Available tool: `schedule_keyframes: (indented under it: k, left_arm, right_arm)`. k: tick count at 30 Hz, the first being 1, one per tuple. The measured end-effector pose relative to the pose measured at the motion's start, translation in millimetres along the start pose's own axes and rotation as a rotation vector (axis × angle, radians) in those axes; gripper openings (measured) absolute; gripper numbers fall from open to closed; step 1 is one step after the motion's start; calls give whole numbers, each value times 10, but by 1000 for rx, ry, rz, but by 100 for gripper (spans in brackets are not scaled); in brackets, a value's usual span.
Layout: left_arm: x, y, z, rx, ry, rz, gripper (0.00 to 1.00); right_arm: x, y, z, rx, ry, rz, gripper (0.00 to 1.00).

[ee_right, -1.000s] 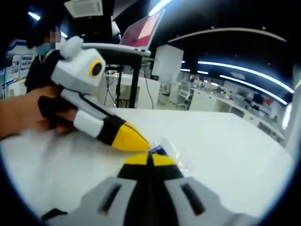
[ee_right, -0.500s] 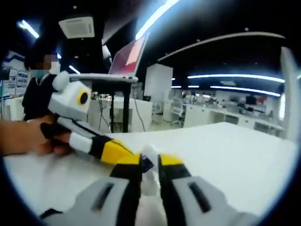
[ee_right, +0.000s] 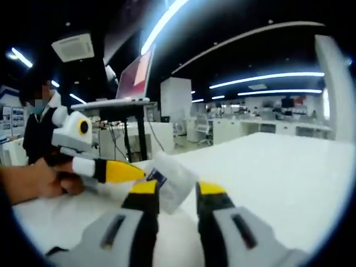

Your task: Arrange the skincare products in the storage area until every visible bottle or jar stands upright without overlapping.

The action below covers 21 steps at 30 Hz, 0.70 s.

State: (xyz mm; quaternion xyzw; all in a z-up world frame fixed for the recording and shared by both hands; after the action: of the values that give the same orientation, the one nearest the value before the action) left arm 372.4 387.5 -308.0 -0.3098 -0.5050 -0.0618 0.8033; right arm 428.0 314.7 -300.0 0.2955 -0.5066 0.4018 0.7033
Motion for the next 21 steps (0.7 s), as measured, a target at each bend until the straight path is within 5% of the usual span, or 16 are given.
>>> schedule_keyframes:
  k: [6,11,21]
  left_arm:
    - [25,-72,59,-50,-41,28,0]
    - [63,-130,106,-115,-78,59,0]
    - [54,-273,189,-175,-126,89,0]
  right_arm:
    - [-5,-8,32,31,0,-86,25]
    - [34,127,119,132,-45,-137,22]
    - [68,159,314,134,-112,-154,18]
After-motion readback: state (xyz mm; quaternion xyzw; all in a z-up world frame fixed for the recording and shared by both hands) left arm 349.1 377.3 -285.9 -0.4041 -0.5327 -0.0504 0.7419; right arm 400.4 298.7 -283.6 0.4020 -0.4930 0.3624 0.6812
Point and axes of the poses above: the point that each gripper's makers call its tool centre point, and the gripper's own axes: z roughly backward along the fingers, y roughly to its left, x roughly out of its top, the point moved 3 cm from there along z, roughly backward along the fingers, and after that the axes turned 12 degrees about y, right-handed, at the moved point
